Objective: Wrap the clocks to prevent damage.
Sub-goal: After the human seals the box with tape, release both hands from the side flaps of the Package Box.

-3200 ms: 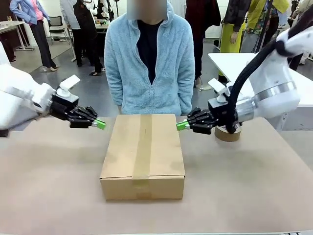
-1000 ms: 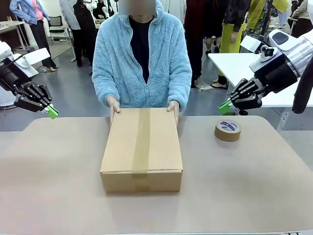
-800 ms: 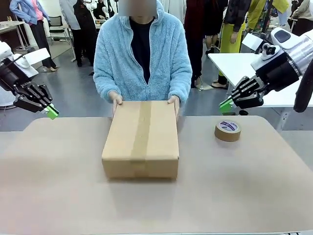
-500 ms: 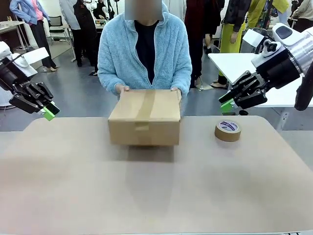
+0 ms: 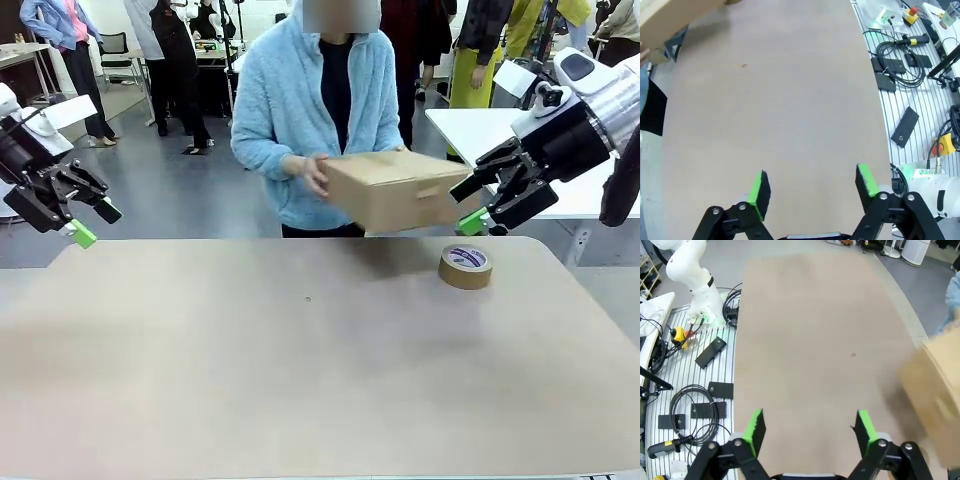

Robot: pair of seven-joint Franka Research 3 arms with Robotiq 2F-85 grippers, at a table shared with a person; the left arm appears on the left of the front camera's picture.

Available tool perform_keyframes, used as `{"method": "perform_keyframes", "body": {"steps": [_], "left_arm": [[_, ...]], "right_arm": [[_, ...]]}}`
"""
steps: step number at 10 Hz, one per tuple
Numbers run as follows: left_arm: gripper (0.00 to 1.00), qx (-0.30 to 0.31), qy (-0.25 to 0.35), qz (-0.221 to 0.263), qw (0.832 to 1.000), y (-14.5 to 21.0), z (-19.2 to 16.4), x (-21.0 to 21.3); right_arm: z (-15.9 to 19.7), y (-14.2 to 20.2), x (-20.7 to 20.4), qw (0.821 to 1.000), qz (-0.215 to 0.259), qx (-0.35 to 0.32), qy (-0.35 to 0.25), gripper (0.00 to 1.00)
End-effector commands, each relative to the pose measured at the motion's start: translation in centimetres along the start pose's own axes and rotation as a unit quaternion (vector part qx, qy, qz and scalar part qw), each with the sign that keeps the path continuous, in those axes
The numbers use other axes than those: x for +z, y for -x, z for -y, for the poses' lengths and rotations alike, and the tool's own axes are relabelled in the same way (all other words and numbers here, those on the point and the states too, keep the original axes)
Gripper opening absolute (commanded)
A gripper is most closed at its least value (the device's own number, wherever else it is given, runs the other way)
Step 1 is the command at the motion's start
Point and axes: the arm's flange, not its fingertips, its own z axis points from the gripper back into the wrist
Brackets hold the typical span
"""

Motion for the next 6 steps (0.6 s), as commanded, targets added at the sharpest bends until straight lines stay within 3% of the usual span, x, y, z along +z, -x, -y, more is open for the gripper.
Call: {"method": "perform_keyframes", "body": {"steps": [1, 4, 5, 6], "left_arm": [[1.00, 0.001, 0.002, 0.006, 1.000, -0.39, 0.09, 0.38], [1.00, 0.002, -0.002, 0.008, 1.000, -0.37, 0.18, 0.40], [1.00, 0.015, -0.032, -0.030, 0.999, -0.90, 0.24, 0.61], [1.00, 0.000, -0.001, 0.001, 1.000, 0.02, 0.01, 0.10]], "right_arm": [[0.06, 0.25, -0.61, 1.000, -0.003, -0.009, 0.001, 1.00], [-0.10, 0.25, -0.80, 1.000, -0.013, -0.006, 0.002, 1.00], [-0.36, -0.50, -1.23, 0.994, -0.099, -0.041, 0.028, 1.00], [-0.04, 0.21, -0.25, 1.000, -0.001, -0.002, -0.003, 1.00]]}}
